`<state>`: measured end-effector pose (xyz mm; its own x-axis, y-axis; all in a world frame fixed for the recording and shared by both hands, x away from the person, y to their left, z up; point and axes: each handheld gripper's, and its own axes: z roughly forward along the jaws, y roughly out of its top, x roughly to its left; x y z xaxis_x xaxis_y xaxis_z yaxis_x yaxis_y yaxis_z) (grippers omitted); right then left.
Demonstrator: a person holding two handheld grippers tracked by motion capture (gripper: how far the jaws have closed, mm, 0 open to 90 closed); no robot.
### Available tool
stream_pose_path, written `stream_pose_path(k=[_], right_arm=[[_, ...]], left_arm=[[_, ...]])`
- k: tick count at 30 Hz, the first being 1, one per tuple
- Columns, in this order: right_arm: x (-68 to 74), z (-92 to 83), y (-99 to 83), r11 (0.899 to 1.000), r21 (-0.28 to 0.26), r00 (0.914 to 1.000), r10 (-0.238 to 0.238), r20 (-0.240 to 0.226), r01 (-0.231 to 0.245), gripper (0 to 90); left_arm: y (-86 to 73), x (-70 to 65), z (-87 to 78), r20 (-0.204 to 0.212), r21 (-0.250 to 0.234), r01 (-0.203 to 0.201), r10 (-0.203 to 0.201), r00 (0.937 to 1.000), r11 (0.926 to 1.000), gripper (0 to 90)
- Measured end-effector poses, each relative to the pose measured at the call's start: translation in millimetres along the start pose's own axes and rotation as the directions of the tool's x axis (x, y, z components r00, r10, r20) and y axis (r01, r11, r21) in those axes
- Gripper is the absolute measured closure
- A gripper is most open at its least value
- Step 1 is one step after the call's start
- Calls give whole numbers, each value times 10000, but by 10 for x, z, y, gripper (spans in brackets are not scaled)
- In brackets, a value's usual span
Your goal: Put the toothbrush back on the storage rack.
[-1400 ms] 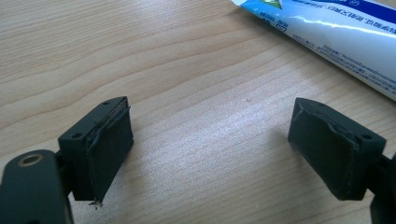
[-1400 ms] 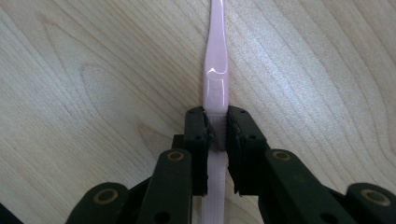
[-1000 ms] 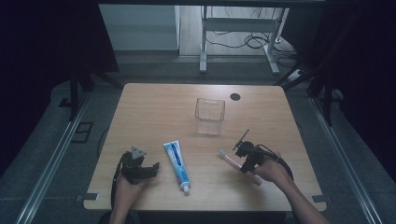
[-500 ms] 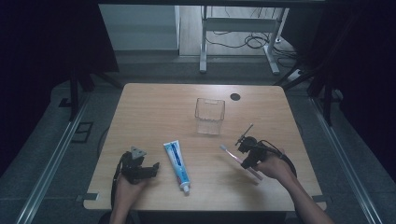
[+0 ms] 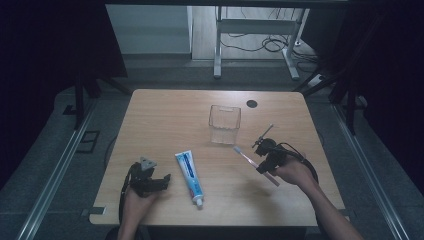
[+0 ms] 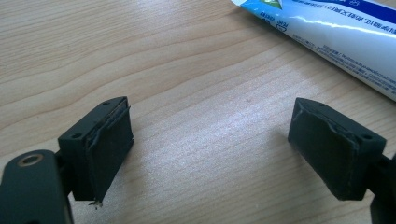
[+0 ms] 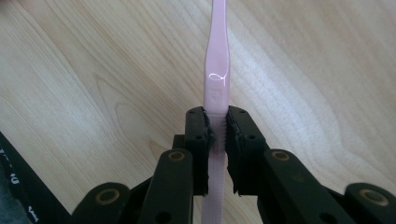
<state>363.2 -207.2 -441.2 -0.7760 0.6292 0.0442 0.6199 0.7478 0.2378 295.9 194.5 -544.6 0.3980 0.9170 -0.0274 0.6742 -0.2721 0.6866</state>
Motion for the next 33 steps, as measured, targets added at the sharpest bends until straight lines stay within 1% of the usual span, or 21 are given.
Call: stream_pose_path(k=[2, 3, 4, 8, 9, 10, 11, 16, 26, 33], right_arm=[[-10, -38, 30, 9998, -149, 10000, -90, 14, 90, 787], [-5, -53, 43, 9999, -150, 10000, -14, 9, 14, 787], [-10, -85, 73, 9996, -283, 10000, -59, 62, 61, 787], [-21, -126, 122, 9992, -395, 10000, -60, 75, 63, 787], [-26, -140, 139, 9991, -430, 10000, -42, 88, 46, 786], [-36, -155, 155, 9988, -487, 10000, -47, 78, 51, 787], [-51, -184, 185, 9983, -589, 10000, -14, 52, 17, 787], [-75, -236, 240, 9972, -750, 10000, -12, 52, 16, 786], [-152, -330, 365, 9928, -1181, 9998, 177, 7, -175, 787], [-203, -387, 466, 9887, -1461, 9994, 347, 57, -335, 786]], left_arm=[[0, 0, 0, -2, -3, 5, -5, 10000, 10000, 137], [0, -1, 1, -5, -6, 11, -11, 10000, 10000, 137], [0, -1, 1, -5, -7, 10, -10, 10000, 10000, 138], [1, 4, 0, -1, 1, -50, 50, 10000, 10000, 137], [0, -1, 0, -7, -1, 9, -9, 10000, 10000, 138], [1, 4, 0, 4, 2, -58, 58, 10000, 10000, 138], [1, 3, 0, 1, -2, -44, 44, 10000, 10000, 138], [1, 2, 1, 5, -11, -30, 30, 10000, 10000, 137], [1, 5, -1, 1, 21, -67, 67, 10000, 10000, 137], [1, 5, -1, 2, 20, -68, 68, 10000, 10000, 137]])
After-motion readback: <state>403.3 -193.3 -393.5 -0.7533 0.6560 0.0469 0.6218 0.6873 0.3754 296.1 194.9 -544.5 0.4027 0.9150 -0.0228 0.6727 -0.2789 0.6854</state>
